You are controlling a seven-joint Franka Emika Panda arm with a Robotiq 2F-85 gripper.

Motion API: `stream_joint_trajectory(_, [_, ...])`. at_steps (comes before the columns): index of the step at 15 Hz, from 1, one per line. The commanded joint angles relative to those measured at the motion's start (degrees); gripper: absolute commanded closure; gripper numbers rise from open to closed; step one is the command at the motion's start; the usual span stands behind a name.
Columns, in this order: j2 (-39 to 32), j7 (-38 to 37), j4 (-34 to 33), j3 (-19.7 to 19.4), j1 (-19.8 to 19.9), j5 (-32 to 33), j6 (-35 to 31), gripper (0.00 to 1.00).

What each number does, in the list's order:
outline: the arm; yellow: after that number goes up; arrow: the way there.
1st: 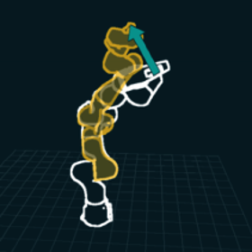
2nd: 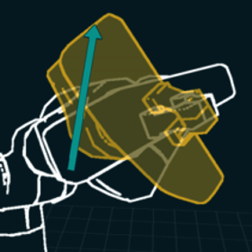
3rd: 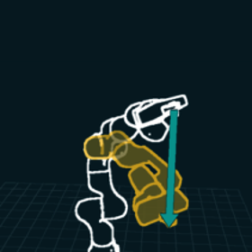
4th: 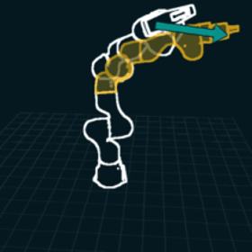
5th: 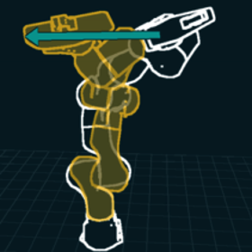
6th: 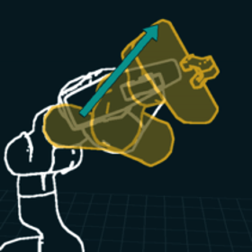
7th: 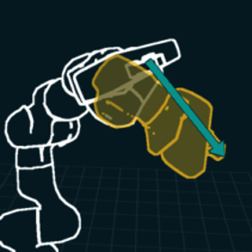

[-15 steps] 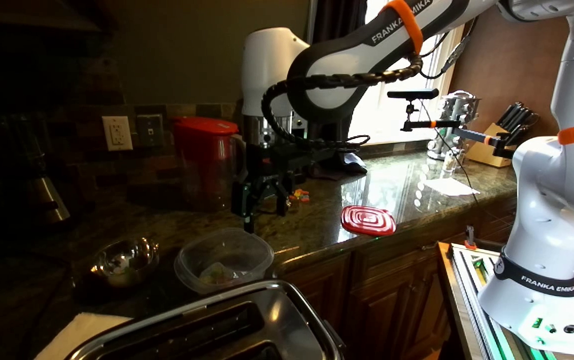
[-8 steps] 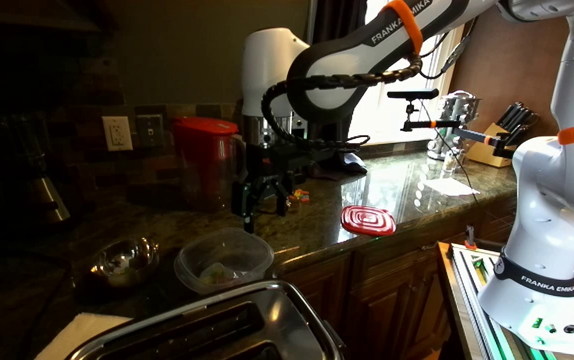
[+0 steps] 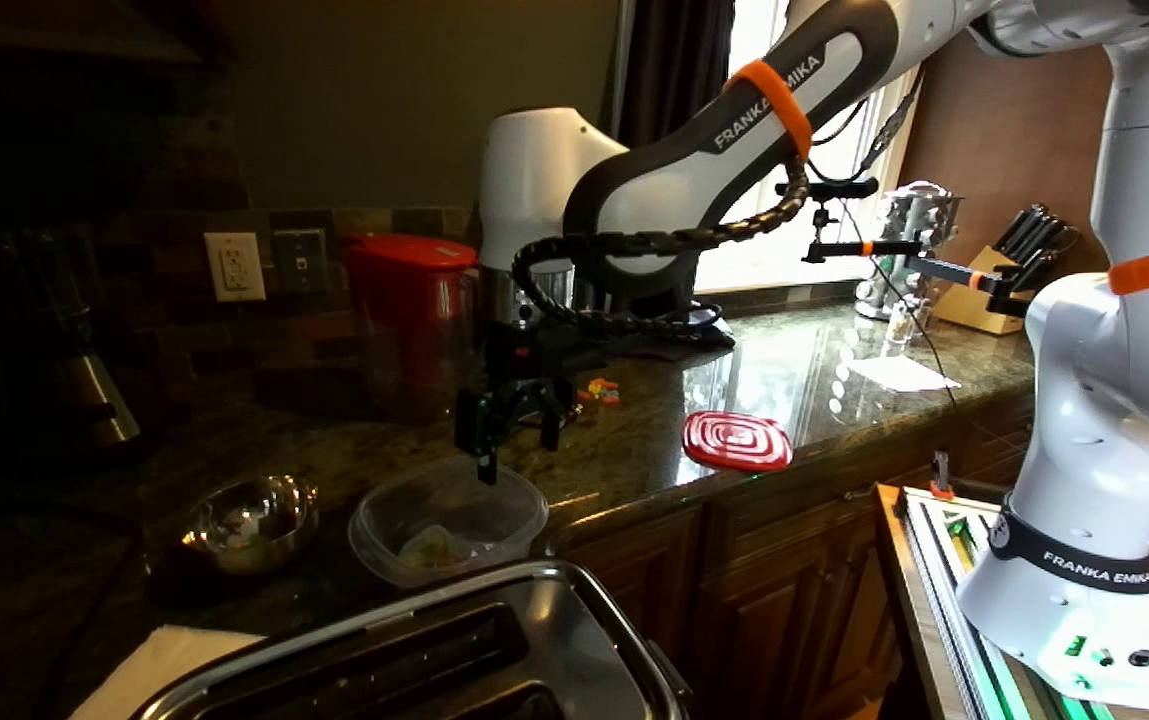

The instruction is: Move the lunchbox closer to the lid, and then place three gummy bears inside

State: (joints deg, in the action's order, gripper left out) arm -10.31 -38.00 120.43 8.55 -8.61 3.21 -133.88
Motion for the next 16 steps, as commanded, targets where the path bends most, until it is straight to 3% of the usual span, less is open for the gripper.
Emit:
stream_joint_trajectory(1, [-0.3, -1.6, 0.7, -1.1, -1.8, 0.5, 0.1, 0.30])
stream_joint_trajectory(10, [1.0, 1.0, 2.0, -0.5, -3.2, -1.3, -0.9, 0.99])
stream_joint_trajectory(12, [2.0, 0.2, 2.9, -0.8, -2.9, -2.2, -1.9, 1.00])
stream_joint_trajectory(16, [7.8, -0.4, 9.7, -1.8, -0.4, -10.6, -10.1, 0.99])
